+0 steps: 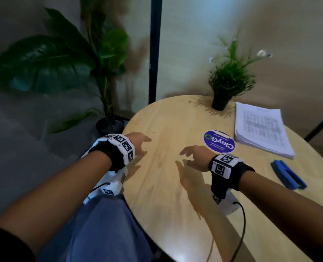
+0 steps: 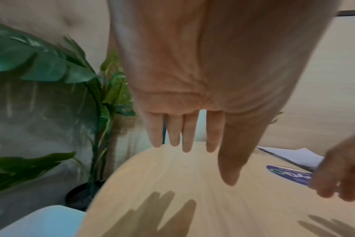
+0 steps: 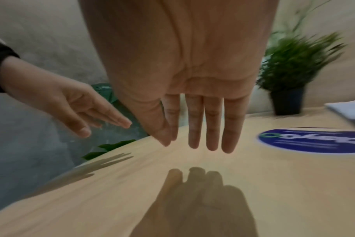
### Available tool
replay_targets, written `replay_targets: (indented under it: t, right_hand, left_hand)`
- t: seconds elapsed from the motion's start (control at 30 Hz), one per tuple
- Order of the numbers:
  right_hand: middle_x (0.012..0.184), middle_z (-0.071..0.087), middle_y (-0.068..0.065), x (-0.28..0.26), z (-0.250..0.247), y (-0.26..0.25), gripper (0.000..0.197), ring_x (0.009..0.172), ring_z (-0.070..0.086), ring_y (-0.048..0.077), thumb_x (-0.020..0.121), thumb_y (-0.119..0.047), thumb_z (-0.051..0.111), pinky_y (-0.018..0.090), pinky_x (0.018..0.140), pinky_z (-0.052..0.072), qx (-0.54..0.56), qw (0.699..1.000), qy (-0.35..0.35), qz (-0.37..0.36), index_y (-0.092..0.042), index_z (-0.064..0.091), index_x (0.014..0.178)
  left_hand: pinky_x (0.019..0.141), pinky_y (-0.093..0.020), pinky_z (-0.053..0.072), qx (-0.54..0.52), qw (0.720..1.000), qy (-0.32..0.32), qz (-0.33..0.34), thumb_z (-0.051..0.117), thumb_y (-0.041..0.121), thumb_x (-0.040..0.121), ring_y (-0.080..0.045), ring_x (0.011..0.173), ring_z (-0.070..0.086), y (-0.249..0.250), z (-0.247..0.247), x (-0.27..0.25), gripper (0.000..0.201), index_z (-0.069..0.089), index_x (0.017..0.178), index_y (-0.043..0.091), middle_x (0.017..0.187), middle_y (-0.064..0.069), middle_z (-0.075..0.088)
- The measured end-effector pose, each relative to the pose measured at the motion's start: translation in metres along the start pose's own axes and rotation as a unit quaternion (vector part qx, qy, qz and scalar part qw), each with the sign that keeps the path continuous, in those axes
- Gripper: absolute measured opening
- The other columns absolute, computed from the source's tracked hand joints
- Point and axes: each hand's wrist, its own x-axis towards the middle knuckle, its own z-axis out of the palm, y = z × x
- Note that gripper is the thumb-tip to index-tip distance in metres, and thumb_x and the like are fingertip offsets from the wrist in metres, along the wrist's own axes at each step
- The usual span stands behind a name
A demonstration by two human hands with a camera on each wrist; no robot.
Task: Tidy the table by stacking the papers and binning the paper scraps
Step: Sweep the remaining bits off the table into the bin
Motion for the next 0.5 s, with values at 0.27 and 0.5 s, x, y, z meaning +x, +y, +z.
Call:
replay_targets:
  t: [0.27,0.5]
  right_hand:
    - [0.159,0.012,0.012,-0.075,0.007,0.123,0.064,0.145,0.02,0.031,0.097,-0.014,0.039,0.041,0.116,0.021,-0.13,0.975,-0.067,0.169,-0.014,0.007,0.151]
    - [0.159,-0.018,0.004,-0.09,0.056,0.152,0.067,0.147,-0.014,0.03,0.099,-0.028,0.032,0.059,0.116,0.003,-0.216,0.942,-0.083,0.243,-0.014,-0.009,0.151]
  left_hand:
    - [0.12,-0.04,0.006,0.112,0.989,-0.085,0.047,0.026,0.054,0.096,-0.032,0.148,-0.004,0.083,0.061,0.028,0.078,-0.004,0.15,0.005,0.159,-0.016,-0.011]
    - [0.118,-0.048,0.002,0.044,0.995,-0.07,0.062,0.039,0.07,0.083,-0.021,0.148,-0.013,0.128,0.11,0.024,0.103,-0.008,0.15,0.007,0.158,-0.005,-0.02]
